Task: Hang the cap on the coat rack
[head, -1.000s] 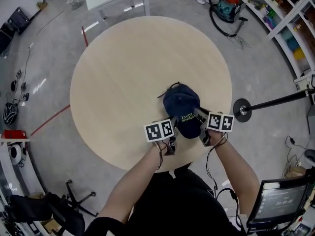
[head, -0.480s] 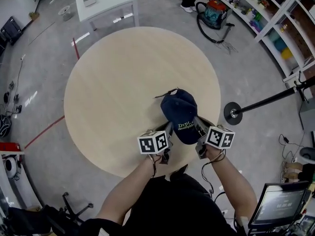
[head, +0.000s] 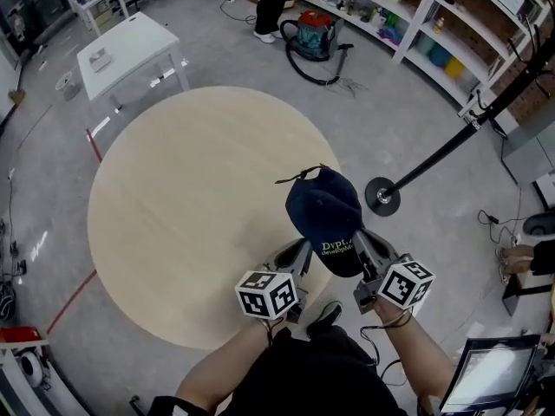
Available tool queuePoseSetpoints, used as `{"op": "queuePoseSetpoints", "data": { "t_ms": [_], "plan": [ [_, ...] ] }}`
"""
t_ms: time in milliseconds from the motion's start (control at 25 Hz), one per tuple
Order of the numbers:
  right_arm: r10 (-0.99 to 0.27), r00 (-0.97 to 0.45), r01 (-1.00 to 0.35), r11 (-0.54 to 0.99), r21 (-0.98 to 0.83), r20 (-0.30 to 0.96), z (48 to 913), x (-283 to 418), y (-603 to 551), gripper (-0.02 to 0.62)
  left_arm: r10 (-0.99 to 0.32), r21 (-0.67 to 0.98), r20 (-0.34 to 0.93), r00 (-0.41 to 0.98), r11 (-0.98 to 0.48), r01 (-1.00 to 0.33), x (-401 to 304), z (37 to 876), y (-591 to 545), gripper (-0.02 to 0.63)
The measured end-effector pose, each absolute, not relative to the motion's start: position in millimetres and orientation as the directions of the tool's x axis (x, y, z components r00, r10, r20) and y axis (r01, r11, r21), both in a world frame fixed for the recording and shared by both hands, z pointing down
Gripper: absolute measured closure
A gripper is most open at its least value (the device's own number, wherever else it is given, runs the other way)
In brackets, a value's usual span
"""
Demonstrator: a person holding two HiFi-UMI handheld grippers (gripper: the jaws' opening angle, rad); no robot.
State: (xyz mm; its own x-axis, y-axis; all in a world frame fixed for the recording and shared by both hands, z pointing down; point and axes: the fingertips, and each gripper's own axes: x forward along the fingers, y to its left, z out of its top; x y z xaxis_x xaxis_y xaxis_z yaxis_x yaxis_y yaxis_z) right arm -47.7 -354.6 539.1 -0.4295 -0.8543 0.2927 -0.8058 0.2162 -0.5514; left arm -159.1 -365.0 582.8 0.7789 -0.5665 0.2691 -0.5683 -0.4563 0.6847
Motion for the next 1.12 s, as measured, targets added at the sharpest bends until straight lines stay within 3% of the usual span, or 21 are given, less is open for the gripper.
{"op": "queuePoseSetpoints", "data": {
  "t_ms": [480,840,1120],
  "plan": [
    [-0.953,-0.302,-0.808,0.258,-0.529,-0.004,435.3,108.4,-285.1,0.586,-0.478,0.467,0.109,0.872,-0.750,-0.469,0.0,455.8,-325.5,0.574],
    [-0.953,-0.258,-0.803,0.302,-0.514,-0.157,385.7,236.0,-224.4,0.586,-0.434,0.307,0.012,0.901,-0.856,-0.416,129.6,396.5,-272.2,0.574],
    [-0.952,-0.195,-0.825,0.288,-0.487,-0.234,357.9,297.0,-182.9,0.586,-0.384,0.261,-0.073,0.920,-0.898,-0.354,195.1,367.1,-239.8,0.574]
  ]
}}
